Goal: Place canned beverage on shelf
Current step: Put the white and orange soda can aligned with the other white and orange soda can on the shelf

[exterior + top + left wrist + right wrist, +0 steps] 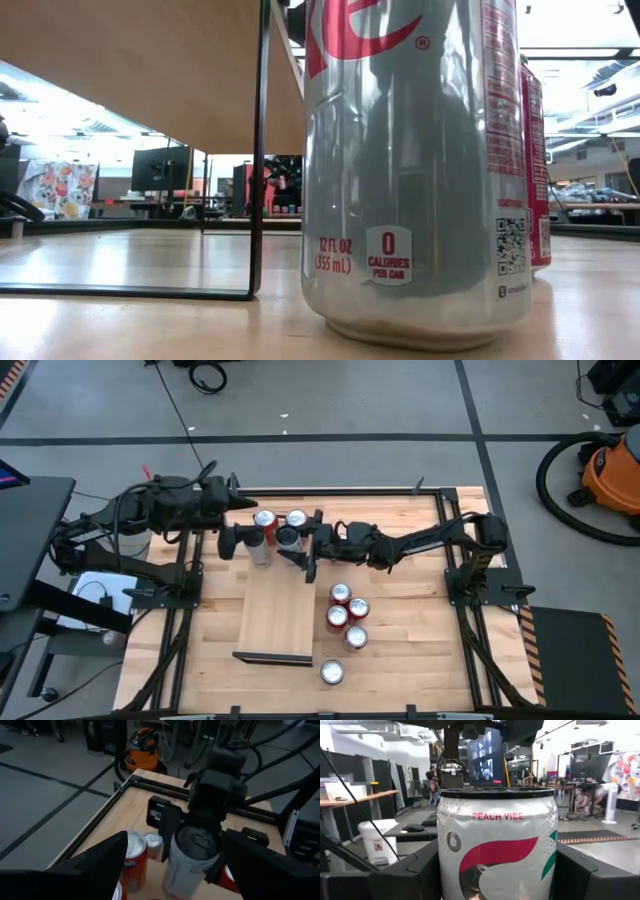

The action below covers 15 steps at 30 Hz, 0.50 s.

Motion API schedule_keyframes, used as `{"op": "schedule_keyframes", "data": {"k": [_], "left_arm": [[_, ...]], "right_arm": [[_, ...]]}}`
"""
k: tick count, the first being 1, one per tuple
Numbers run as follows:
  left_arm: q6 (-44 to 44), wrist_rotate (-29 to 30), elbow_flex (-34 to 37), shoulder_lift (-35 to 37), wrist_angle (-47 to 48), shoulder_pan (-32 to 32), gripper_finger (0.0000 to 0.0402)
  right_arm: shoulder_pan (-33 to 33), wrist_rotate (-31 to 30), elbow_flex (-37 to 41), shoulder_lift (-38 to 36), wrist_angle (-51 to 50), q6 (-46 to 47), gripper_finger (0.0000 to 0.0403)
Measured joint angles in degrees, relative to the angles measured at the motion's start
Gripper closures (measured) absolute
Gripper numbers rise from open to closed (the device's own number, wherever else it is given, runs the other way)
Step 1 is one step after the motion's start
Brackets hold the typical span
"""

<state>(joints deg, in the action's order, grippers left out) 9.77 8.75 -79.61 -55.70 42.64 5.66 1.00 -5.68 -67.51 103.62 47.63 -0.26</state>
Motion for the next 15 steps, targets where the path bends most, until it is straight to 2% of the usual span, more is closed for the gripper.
{"op": "schedule_keyframes", "data": {"k": [7, 15], "left_arm": [[0.0, 0.4, 0.0, 1.1, 0.0, 0.0, 0.0072], [-0.4, 0.4, 0.0, 1.1, 0.0, 0.0, 0.0072]], "right_arm": [[-0.9, -3.2, 0.4, 1.4, 0.9, -1.9, 0.0130], [-1.3, -4.5, 4.9, 1.3, 4.2, -0.3, 0.0130]]}}
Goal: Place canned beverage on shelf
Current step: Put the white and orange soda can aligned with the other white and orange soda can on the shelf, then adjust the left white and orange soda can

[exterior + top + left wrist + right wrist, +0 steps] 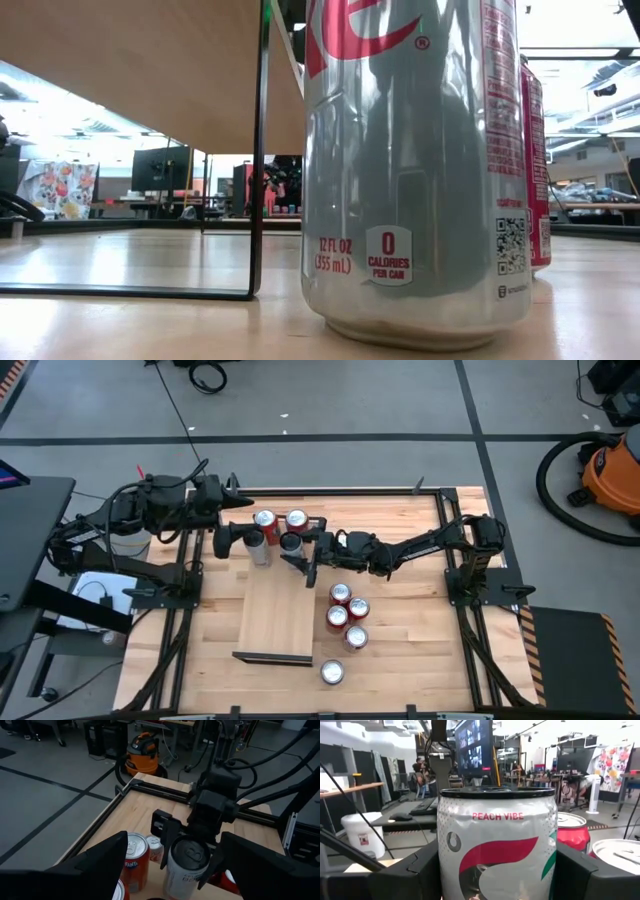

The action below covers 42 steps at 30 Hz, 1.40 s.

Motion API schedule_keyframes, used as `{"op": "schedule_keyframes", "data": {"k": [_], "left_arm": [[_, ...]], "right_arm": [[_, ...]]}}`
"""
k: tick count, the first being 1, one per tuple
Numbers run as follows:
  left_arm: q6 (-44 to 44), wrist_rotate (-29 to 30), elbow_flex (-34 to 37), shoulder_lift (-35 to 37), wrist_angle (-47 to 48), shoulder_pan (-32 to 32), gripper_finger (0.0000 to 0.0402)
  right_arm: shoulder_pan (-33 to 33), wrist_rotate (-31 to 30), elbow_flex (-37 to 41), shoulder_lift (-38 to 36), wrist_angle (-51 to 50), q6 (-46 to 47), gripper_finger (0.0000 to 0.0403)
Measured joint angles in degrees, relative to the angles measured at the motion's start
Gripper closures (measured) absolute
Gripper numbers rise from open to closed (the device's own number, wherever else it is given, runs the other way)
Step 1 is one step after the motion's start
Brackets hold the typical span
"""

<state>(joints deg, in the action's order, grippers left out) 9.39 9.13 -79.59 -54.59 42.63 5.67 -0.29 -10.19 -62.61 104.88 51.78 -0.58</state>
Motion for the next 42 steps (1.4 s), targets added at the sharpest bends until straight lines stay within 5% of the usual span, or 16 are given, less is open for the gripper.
{"op": "schedule_keyframes", "data": {"k": [18, 28, 37, 42], "left_arm": [[-0.1, -0.1, 0.0, -0.2, 0.0, 0.0, 0.0072], [-0.1, -0.2, 0.0, -0.2, 0.0, 0.0, 0.0072], [1.6, -0.2, 0.0, -0.2, -2.2, 0.0, 0.0072], [5.3, -3.0, 0.0, -1.2, 1.1, 0.0, 0.0072]], "right_arm": [[0.6, -0.5, 3.7, 0.0, 4.8, -0.6, 0.0128], [1.6, 2.7, 3.7, -0.2, 4.2, -2.1, 0.0066], [0.7, 0.7, 3.6, -7.2, 3.2, -6.7, 0.0055], [0.7, 0.6, 3.4, -14.5, -7.8, -5.4, 0.0055]]}}
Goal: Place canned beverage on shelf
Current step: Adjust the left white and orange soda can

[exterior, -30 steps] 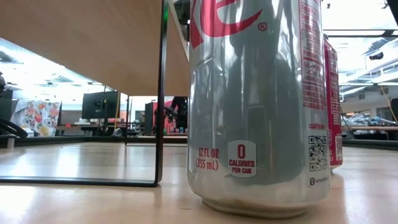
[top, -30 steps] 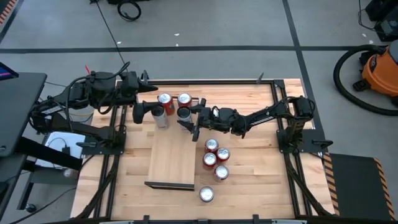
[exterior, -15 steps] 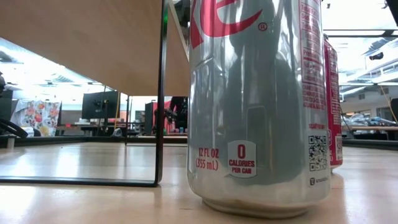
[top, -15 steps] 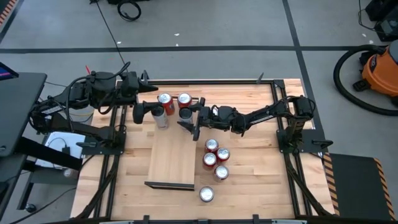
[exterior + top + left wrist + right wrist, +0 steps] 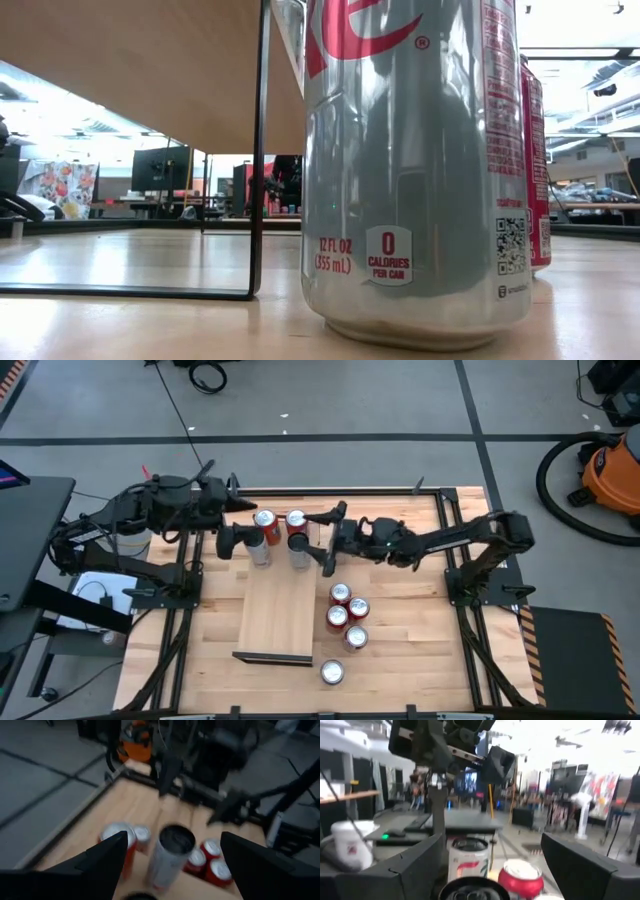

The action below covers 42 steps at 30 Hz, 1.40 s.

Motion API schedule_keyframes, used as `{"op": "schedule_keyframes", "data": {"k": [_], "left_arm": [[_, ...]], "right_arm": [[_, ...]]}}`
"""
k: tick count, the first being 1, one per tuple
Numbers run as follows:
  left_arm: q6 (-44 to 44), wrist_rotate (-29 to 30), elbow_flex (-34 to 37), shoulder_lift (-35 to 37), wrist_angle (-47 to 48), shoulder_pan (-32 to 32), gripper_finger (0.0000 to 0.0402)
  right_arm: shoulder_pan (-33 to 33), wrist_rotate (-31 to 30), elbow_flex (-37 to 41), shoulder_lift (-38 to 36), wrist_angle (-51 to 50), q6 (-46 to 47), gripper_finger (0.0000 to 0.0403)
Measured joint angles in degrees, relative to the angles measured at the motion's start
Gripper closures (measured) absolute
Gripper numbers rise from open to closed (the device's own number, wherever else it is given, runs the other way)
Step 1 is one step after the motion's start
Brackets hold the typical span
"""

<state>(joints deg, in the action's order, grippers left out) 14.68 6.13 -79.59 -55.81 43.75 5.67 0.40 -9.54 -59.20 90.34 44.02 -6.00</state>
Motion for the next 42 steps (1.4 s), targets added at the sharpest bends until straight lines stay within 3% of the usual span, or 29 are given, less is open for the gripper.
{"op": "schedule_keyframes", "data": {"k": [9, 17, 25, 32, 36, 42], "left_arm": [[3.9, -1.5, -1.8, -2.4, 1.5, 0.0, 0.0072], [7.2, -1.5, -1.9, -4.3, 6.6, -1.6, 0.0072], [9.3, 0.1, -8.4, -4.2, 15.1, -1.6, 0.0072], [12.8, 0.5, -15.0, -4.0, 38.4, -1.7, 0.0072], [15.8, 2.4, -13.6, -4.3, 46.2, -1.6, 0.0072], [23.1, 8.7, -5.6, -5.9, 46.2, -0.9, 0.0072]], "right_arm": [[-0.7, 0.1, -2.5, -12.7, -29.7, 4.3, 0.0055], [-0.7, 1.8, -2.5, -19.5, -45.4, 5.4, 0.0055], [-0.8, 3.7, -2.5, -22.9, -51.8, 7.1, 0.0055], [-2.2, 3.8, -2.4, -23.0, -52.8, 6.2, 0.0055], [-2.2, 3.6, -2.4, -23.0, -52.4, 6.0, 0.0055], [-2.1, 1.8, -2.4, -23.0, -51.5, 5.8, 0.0055]]}}
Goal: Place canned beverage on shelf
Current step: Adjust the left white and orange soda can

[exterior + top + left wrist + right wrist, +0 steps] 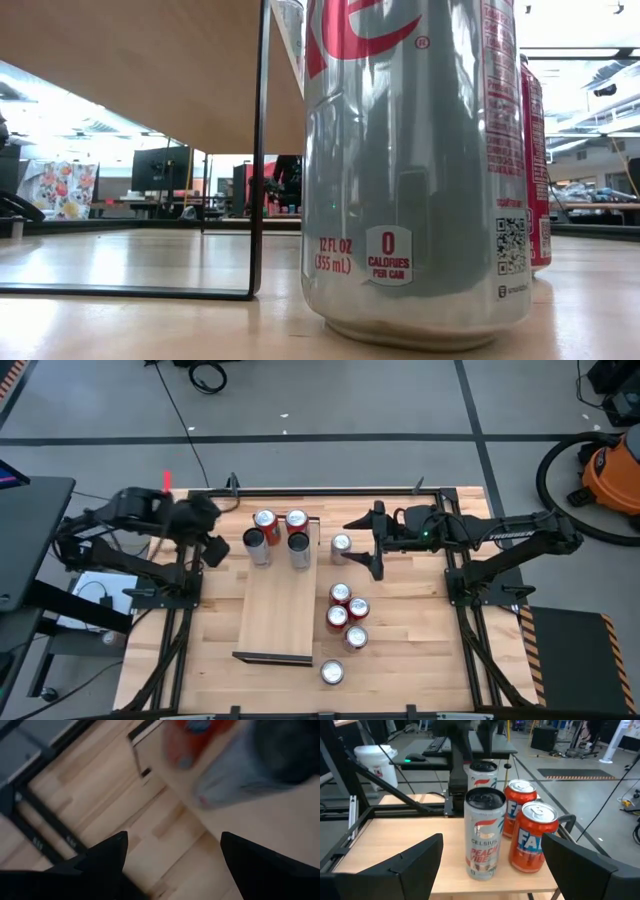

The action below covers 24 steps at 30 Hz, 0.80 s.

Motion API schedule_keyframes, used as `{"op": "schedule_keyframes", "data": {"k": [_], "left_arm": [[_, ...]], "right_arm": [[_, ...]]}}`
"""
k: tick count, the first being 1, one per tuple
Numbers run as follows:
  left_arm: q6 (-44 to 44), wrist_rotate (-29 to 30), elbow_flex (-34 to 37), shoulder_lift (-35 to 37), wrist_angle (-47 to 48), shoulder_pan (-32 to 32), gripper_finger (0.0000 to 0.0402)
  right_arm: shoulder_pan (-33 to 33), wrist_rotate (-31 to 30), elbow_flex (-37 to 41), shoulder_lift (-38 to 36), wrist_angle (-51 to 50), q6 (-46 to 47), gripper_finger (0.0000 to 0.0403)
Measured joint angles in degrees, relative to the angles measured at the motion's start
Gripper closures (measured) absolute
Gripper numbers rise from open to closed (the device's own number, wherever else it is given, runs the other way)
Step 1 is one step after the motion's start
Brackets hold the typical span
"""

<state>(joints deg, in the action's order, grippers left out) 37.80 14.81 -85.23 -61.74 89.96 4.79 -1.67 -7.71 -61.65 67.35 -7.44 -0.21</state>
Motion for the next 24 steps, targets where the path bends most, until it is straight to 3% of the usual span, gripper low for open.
{"op": "schedule_keyframes", "data": {"k": [3, 10, 24], "left_arm": [[0.6, -1.0, 5.4, -0.4, -1.0, 1.2, 0.0073], [-0.7, -1.8, 16.7, 2.8, -13.7, 1.5, 0.0073], [4.8, -2.0, 28.7, 10.1, -26.5, 1.5, 0.0073]], "right_arm": [[0.0, 0.0, 0.0, 0.0, 1.2, 0.0, 0.0055], [-0.1, -0.1, 0.0, 0.0, 1.2, 0.1, 0.0055], [-0.2, -0.1, 0.0, 0.0, 1.4, 0.7, 0.0055]]}}
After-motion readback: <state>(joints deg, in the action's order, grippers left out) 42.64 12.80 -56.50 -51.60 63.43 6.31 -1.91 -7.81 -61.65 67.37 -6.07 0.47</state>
